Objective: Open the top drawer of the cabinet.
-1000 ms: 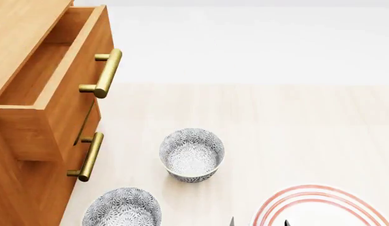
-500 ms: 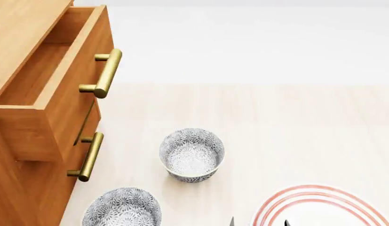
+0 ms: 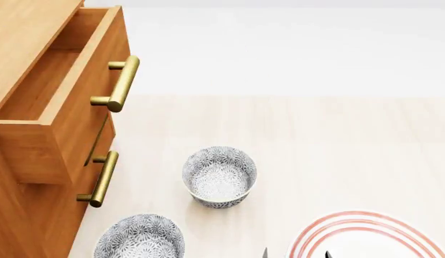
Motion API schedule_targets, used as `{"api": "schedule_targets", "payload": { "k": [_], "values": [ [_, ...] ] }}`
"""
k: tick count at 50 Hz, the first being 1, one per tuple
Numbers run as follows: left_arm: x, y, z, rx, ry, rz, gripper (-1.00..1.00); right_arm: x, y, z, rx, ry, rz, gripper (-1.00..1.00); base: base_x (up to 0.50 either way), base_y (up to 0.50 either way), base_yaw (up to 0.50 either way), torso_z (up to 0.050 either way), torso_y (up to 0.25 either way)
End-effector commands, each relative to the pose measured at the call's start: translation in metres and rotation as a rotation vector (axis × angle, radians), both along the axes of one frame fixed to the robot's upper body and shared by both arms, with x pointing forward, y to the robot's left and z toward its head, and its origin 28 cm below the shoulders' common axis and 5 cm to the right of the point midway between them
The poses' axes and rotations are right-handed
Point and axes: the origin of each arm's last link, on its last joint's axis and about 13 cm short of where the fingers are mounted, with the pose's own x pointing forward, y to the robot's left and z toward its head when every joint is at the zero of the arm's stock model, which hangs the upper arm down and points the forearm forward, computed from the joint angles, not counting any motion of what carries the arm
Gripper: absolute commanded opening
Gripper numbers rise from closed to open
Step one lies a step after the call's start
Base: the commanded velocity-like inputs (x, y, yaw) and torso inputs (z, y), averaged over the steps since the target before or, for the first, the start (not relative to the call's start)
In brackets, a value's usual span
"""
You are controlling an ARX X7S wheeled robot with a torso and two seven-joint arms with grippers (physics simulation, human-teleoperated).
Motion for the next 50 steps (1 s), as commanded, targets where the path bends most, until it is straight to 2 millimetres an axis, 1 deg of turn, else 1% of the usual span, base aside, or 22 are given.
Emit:
{"api": "schedule_targets", "payload": {
  "k": [1,7,13,22,37,42,50],
  "values": [
    [0.008,0.003,-0.017,-0.070,0.043,-0.013,1.00,0.000,0.000,0.001,0.000,0.000,-0.001,1.00,0.00,0.00,0.00,0.000,0.000],
    [0.014,0.004,-0.030,-0.075,0.066,-0.022,1.00,0.000,0.000,-0.001,-0.001,0.001,-0.003,1.00,0.00,0.00,0.00,0.000,0.000],
    [0.017,0.006,-0.039,-0.120,0.083,-0.007,1.00,0.000,0.000,-0.001,-0.002,0.003,0.000,1.00,0.00,0.00,0.00,0.000,0.000],
    [0.021,0.008,-0.050,-0.122,0.103,0.000,1.00,0.000,0.000,0.000,-0.001,0.002,0.000,1.00,0.00,0.00,0.00,0.000,0.000],
    [0.025,0.020,-0.057,-0.126,0.103,0.050,1.00,0.000,0.000,0.000,-0.003,0.002,-0.001,1.00,0.00,0.00,0.00,0.000,0.000],
    [0.025,0.023,-0.057,-0.125,0.101,0.052,1.00,0.000,0.000,0.000,-0.004,0.004,-0.001,1.00,0.00,0.00,0.00,0.000,0.000],
    [0.028,0.026,-0.068,-0.130,0.118,0.059,1.00,0.000,0.000,0.000,-0.004,0.002,-0.004,1.00,0.00,0.00,0.00,0.000,0.000]
  ]
}}
